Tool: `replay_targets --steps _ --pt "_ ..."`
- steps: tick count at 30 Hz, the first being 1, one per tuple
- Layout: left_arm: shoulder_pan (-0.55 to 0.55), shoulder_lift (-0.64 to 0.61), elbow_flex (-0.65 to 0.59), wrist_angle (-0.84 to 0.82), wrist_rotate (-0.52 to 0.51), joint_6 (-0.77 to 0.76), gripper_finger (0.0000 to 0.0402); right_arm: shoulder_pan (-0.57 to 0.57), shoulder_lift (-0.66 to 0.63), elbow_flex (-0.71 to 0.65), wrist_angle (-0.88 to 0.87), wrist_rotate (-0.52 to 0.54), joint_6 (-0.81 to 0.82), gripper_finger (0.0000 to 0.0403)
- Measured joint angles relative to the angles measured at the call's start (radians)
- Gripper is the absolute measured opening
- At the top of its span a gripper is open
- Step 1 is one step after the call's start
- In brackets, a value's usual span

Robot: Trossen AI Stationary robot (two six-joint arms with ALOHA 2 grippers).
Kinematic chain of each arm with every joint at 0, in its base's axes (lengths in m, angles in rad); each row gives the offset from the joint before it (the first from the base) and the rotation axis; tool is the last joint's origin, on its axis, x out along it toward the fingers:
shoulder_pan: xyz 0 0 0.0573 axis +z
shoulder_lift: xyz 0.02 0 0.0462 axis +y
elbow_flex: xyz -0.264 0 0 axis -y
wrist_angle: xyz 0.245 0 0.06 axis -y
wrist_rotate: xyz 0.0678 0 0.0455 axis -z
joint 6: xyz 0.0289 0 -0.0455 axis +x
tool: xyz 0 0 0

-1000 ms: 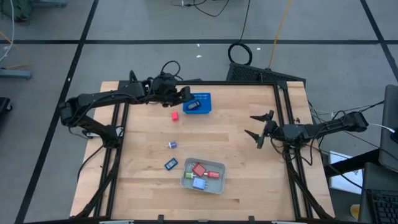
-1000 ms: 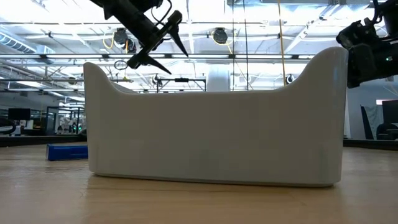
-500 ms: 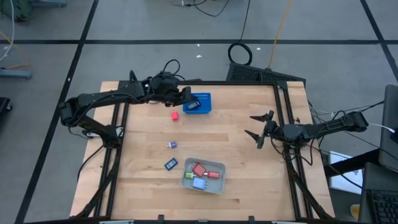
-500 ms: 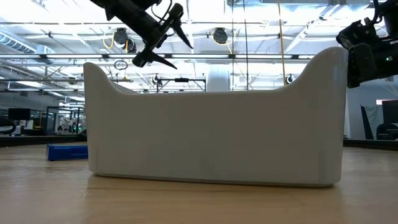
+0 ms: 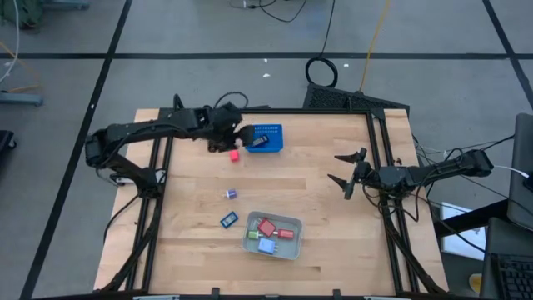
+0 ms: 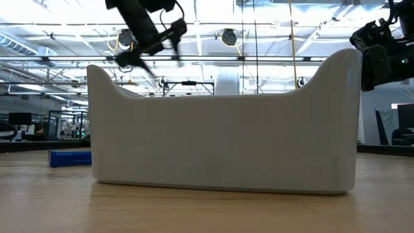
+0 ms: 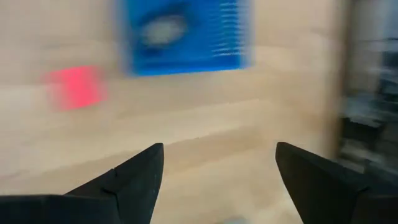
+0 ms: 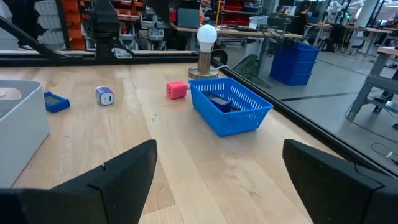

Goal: Pick & Place Office items
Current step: Put the pink charger adapter into the gray bin

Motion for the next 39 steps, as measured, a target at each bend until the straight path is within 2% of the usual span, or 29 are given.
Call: replay_targets --steps 3,8,10,13,21,23,26,33,39 --pt "-0.003 0.054 0.143 -0.215 -0.091 -0.031 0.0312 0.000 0.000 0.000 0.000 0.000 0.000 0.0339" --pt "0.006 0.198 0.358 -0.501 -0.114 -0.060 0.0312 0.000 0.000 0.000 0.000 0.000 0.000 0.0339" --pt "0.015 0.260 0.385 -0.562 -0.104 -0.060 0.0312 0.000 0.000 0.000 0.000 0.000 0.000 0.0339" --pt "0.027 0.295 0.397 -0.542 -0.075 -0.049 0.0312 0.000 0.000 0.000 0.000 0.000 0.000 0.0339" --pt "0.055 0.330 0.385 -0.602 -0.098 -0.070 0.0312 0.000 0.000 0.000 0.000 0.000 0.000 0.0339" --pt "0.065 0.329 0.348 -0.594 -0.098 -0.067 0.0312 0.000 0.000 0.000 0.000 0.000 0.000 0.0339" --pt "0.072 0.325 0.283 -0.545 -0.088 -0.076 0.0312 0.000 0.000 0.000 0.000 0.000 0.000 0.0339" --pt "0.082 0.301 0.121 -0.314 -0.020 -0.070 0.0312 0.000 0.000 0.000 0.000 0.000 0.000 0.0339" --pt "0.081 0.300 0.069 -0.304 -0.017 -0.068 0.0312 0.000 0.000 0.000 0.000 0.000 0.000 0.0339"
